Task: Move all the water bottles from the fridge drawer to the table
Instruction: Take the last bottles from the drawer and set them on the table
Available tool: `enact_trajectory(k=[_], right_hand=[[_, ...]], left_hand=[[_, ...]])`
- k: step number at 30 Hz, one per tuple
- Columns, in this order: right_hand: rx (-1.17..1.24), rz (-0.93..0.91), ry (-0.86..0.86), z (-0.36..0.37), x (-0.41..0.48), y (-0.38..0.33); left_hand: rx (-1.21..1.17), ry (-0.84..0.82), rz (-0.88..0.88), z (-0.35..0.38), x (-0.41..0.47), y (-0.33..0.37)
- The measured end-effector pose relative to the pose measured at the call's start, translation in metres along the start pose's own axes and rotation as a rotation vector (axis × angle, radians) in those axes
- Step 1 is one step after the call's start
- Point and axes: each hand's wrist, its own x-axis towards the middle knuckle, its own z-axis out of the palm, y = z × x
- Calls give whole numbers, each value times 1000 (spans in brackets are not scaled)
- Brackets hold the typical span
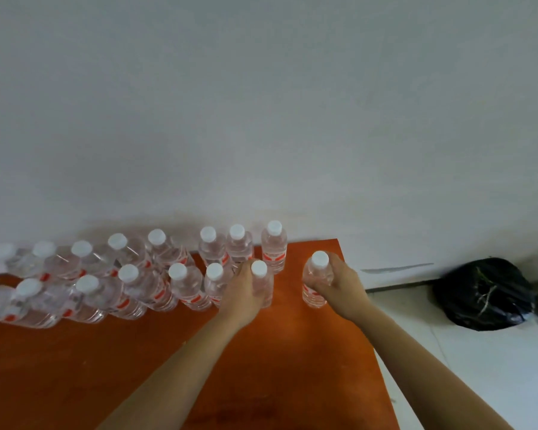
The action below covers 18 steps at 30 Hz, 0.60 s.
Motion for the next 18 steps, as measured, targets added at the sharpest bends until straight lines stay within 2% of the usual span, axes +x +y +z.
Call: enact_trajectory(k=[7, 14, 18], right_hand=[[-92, -155, -251, 32, 36, -12], [-73, -116, -285, 29, 26, -8], [-119, -189, -337, 22, 19, -26]], left_hand=[[19, -60, -5, -1, -2, -14], [18, -6, -16, 4, -2, -7], [11, 9, -32, 1, -11, -2]])
